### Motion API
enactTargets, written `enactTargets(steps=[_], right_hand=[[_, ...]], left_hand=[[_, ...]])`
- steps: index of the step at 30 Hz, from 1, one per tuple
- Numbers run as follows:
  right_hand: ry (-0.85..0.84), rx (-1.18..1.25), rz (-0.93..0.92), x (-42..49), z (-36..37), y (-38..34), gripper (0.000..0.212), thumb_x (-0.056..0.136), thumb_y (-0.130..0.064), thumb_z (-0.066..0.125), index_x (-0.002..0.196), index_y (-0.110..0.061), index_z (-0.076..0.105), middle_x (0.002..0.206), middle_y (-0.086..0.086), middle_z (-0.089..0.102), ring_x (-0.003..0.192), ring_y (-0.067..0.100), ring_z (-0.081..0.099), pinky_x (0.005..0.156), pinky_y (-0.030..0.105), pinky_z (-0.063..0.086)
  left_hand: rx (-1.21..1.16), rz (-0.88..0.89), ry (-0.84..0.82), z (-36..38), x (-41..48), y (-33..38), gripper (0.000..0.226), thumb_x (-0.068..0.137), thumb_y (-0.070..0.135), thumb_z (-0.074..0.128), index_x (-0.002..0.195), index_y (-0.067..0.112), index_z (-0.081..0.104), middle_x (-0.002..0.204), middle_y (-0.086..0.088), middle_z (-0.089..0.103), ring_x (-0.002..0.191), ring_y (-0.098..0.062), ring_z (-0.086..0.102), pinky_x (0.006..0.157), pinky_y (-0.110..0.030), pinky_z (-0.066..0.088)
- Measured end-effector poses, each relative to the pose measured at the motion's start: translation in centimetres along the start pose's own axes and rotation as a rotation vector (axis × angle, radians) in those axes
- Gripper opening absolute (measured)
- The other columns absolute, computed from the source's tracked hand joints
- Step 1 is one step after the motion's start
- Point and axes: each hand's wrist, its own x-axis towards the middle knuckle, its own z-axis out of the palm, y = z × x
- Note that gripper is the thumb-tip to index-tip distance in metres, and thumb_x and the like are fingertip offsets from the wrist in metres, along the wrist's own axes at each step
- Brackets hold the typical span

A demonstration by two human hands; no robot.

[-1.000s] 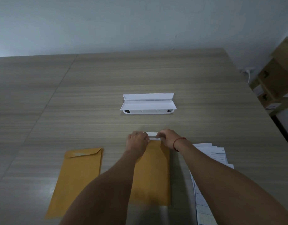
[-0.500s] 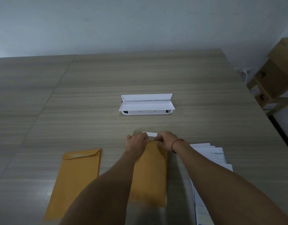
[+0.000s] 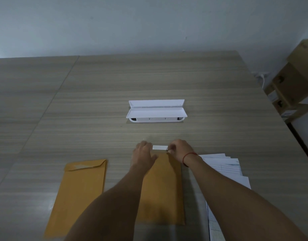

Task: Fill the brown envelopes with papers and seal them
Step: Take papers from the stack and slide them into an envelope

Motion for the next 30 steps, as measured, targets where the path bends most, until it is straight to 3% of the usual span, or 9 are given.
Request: enactTargets(steps=[3, 6, 11, 16, 22, 30], right_hand=[[0.045, 0.087, 0.069, 0.4, 0.7, -0.1, 0.014, 0.092, -0.016, 0.06, 0.103, -0.013, 0.069, 0.109, 0.003, 0.069, 0.1, 0.02, 0.064, 0.092, 0.035, 0.052], [0.085, 0.167, 0.161, 0.8, 1.6, -0.2, 0.02, 0.092, -0.016, 0.061, 0.11, -0.01, 0.068, 0.115, 0.006, 0.068, 0.106, 0.023, 0.063, 0.095, 0.037, 0.051], [0.11, 0.234, 0.235, 1.8, 2.5, -0.2, 0.02, 0.089, -0.02, 0.066, 0.106, -0.009, 0.069, 0.113, 0.008, 0.069, 0.106, 0.024, 0.064, 0.097, 0.039, 0.051], [0.14, 0.268, 0.25, 2.4, 3.2, -0.4, 0.022, 0.085, -0.024, 0.071, 0.104, -0.013, 0.067, 0.109, 0.004, 0.069, 0.102, 0.022, 0.065, 0.092, 0.035, 0.053], [0.184, 0.213, 0.245, 2.3, 3.7, -0.6, 0.007, 0.085, -0.022, 0.071, 0.089, -0.019, 0.066, 0.1, 0.002, 0.071, 0.094, 0.02, 0.066, 0.082, 0.031, 0.053], [0.23, 0.248, 0.272, 2.3, 4.1, -0.6, 0.016, 0.084, -0.023, 0.072, 0.097, -0.015, 0.068, 0.102, 0.003, 0.071, 0.095, 0.02, 0.066, 0.083, 0.03, 0.053]], left_hand=[[0.009, -0.001, -0.117, 0.7, 0.1, -0.6, 0.067, 0.09, 0.042, 0.059, 0.143, 0.013, 0.032, 0.158, -0.007, 0.021, 0.147, -0.025, 0.018, 0.116, -0.038, 0.026], [0.009, -0.002, -0.193, 1.6, 0.2, -1.0, 0.076, 0.092, 0.044, 0.054, 0.151, 0.013, 0.016, 0.162, -0.006, 0.008, 0.15, -0.024, 0.008, 0.121, -0.042, 0.019], [-0.021, 0.021, -0.21, 2.0, 0.2, -1.4, 0.077, 0.094, 0.042, 0.053, 0.152, 0.011, 0.012, 0.162, -0.008, 0.004, 0.15, -0.026, 0.003, 0.121, -0.042, 0.014], [-0.026, 0.042, -0.231, 2.1, 0.8, -2.0, 0.078, 0.092, 0.042, 0.056, 0.151, 0.012, 0.016, 0.162, -0.007, 0.007, 0.15, -0.026, 0.005, 0.121, -0.043, 0.019], [-0.021, 0.039, -0.239, 2.2, 1.0, -2.1, 0.078, 0.091, 0.04, 0.058, 0.151, 0.012, 0.018, 0.162, -0.007, 0.006, 0.15, -0.025, 0.004, 0.12, -0.046, 0.02], [-0.006, 0.028, -0.229, 2.4, 1.2, -2.1, 0.078, 0.091, 0.041, 0.059, 0.151, 0.013, 0.017, 0.162, -0.005, 0.006, 0.15, -0.024, 0.005, 0.119, -0.045, 0.024]])
